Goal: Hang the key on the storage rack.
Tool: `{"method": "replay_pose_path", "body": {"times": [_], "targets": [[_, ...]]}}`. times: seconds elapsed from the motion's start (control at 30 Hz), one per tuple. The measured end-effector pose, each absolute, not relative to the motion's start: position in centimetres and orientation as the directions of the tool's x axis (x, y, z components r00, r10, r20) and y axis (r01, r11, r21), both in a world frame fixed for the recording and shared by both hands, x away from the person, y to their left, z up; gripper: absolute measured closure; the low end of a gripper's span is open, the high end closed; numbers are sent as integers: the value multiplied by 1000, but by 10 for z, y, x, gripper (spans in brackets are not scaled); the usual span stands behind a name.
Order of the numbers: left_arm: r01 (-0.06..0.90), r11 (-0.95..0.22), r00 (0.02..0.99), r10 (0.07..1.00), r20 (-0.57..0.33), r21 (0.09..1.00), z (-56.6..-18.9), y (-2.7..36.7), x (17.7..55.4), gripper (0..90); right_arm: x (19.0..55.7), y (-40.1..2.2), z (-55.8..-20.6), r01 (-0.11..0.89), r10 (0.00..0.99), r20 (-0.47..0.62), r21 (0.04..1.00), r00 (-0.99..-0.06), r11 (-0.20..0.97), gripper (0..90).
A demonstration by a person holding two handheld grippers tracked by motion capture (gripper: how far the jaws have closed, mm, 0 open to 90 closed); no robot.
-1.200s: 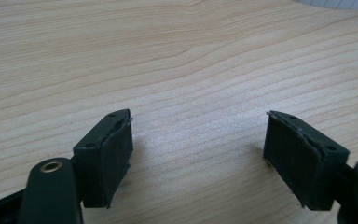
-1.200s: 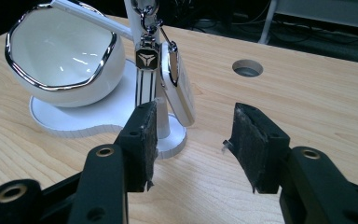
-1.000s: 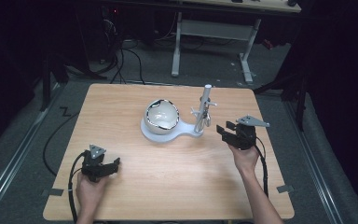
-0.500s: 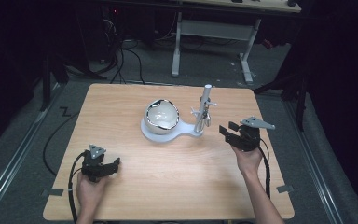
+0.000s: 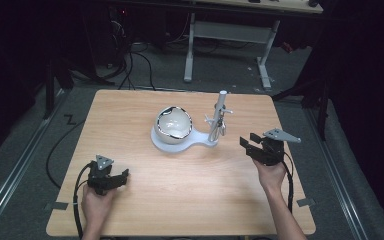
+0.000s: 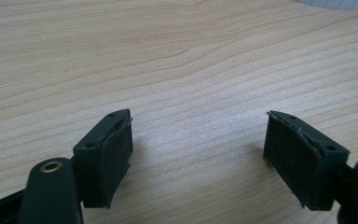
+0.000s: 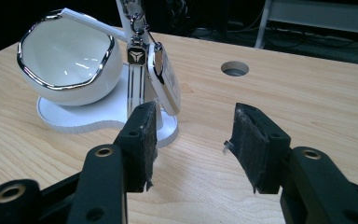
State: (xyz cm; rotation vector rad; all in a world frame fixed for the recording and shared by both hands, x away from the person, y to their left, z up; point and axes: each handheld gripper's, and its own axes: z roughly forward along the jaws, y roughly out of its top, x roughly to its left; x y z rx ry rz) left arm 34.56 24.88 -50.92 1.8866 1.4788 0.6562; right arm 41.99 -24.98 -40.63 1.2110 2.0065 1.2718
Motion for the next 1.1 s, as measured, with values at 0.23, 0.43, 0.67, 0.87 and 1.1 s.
{"method": "replay_pose_path", "body": {"times": [0.23,0.43,0.67,0.87,1.1], "targets": [[648,-157,240,971,-4,745,-509,249,346,241,415,-255,-407,424,865,74,890,-496,167,504],[648,-157,240,971,-4,745,-509,249,346,241,413,-259,-409,426,868,87,892,-489,150,502],[648,-158,240,971,-4,745,-509,249,346,241,410,-263,-410,429,869,93,892,-487,145,500],[648,-157,240,971,-4,745,-509,249,346,241,406,-267,-412,428,869,96,893,-484,140,500],[648,-158,241,971,-4,745,-509,249,346,241,401,-272,-414,429,870,102,894,-482,133,497]]}}
